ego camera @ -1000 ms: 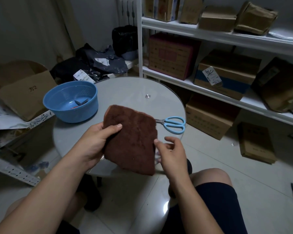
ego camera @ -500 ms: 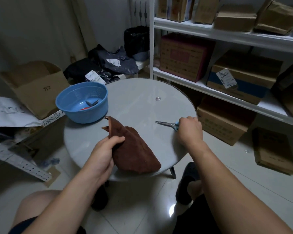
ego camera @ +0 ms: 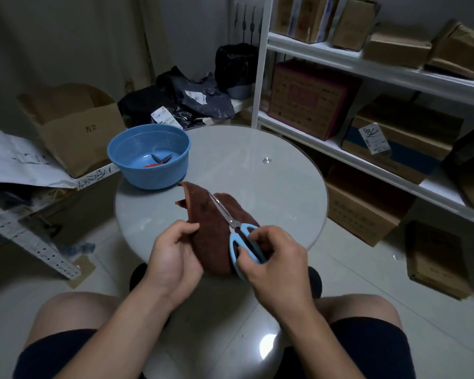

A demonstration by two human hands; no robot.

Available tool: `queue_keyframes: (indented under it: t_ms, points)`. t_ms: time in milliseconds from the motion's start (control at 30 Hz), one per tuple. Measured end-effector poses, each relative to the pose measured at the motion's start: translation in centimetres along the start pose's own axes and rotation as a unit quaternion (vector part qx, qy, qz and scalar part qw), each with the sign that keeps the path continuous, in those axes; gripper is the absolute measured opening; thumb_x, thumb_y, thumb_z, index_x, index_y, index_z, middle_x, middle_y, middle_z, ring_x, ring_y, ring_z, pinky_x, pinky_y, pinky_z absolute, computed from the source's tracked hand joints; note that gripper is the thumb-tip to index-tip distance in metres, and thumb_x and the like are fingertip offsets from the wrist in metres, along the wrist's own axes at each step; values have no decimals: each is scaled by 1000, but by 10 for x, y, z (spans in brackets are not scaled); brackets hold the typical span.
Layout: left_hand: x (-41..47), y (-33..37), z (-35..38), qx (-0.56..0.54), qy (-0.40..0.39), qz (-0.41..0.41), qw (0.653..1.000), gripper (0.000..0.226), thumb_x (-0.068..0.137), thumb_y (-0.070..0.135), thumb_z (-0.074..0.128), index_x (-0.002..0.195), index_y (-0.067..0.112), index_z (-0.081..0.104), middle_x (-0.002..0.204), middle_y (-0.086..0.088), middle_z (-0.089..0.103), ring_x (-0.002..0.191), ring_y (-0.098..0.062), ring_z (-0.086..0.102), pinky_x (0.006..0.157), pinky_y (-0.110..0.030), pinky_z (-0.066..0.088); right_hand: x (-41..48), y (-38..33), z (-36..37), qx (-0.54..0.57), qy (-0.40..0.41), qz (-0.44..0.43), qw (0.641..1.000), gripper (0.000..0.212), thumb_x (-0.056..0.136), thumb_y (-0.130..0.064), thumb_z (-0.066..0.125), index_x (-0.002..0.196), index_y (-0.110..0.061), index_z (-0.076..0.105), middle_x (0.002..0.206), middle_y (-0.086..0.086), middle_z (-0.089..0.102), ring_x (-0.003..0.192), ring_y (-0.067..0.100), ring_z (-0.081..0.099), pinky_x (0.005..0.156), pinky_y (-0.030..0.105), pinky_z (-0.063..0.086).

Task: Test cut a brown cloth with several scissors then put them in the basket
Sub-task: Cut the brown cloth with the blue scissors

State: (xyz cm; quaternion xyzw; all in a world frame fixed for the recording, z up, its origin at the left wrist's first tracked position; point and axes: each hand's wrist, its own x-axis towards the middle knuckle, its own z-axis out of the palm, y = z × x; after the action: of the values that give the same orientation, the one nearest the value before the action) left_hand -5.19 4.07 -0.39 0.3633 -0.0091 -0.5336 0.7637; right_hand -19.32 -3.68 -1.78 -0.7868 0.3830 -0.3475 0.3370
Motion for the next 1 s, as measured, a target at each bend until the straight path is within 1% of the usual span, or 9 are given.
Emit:
queue_keyframes:
  t_ms: [67,133,200,300,433,567,767,900,1000]
  points:
    - [-5,4,-11,-19,-23,-9,1000,57,82,15,32,128,-7,58,129,-28,62,119,-38,60,107,-52,42,-13,0,6,31,25,-4,999,20,76,-20,82,92,-23,71,91,-13,68,84,2,65,74,18,53]
    - [-8,4,-20,-17,-38,-9,999,50,79,12,38,115,-4,68,119,-28,66,107,-35,67,98,-48,52,-20,-4,8,28,29,-18,999,15,80,-23,78,92,-24,70,93,-15,67,87,4,65,78,28,55]
    - [-12,2,-22,25,-50,7,998,36,78,15,62,109,-1,73,115,-25,70,101,-31,71,89,-43,58,-24,-9,9,1,31,-59,998,10,82,-26,74,90,-23,68,93,-16,68,86,3,62,78,32,51]
    - [-15,-4,-25,74,-73,25,994,69,51,21,94,112,0,70,111,-21,73,98,-27,72,83,-35,60,-26,-14,9,-61,19,-113,992,10,84,-24,73,87,-22,64,98,-14,69,88,6,62,75,26,39]
    - [-12,-8,-21,144,-30,87,985,31,73,11,75,103,3,74,106,-18,73,97,-27,69,82,-31,58,-27,-21,10,-165,16,-167,972,11,76,-14,72,79,-19,63,100,-6,72,80,23,63,66,36,33]
    - [-10,-6,-14,199,48,121,971,9,77,11,73,83,8,79,87,-13,75,82,-22,70,75,-32,55,-32,-33,15,-216,-2,-193,957,16,65,-9,62,76,-20,60,97,-4,69,77,23,58,63,35,25]
    - [-2,6,-12,130,148,113,974,21,79,2,72,96,-10,70,79,-20,71,70,-27,69,72,-33,56,-34,-38,16,-252,-38,-200,946,26,70,-5,63,90,-19,70,106,2,69,86,25,63,66,35,29]
    - [16,28,-15,19,195,131,972,15,79,-1,72,93,5,71,76,-8,76,69,-19,73,62,-32,61,-35,-36,7,-260,-8,-237,936,26,78,-13,56,95,-18,76,108,4,72,87,23,65,66,34,35]
    - [26,63,-28,-27,195,185,963,18,80,-1,69,96,8,72,85,-5,78,75,-17,74,58,-28,59,-37,-21,0,-221,21,-183,958,25,76,-12,76,99,-22,74,105,-1,72,84,20,65,66,38,44]
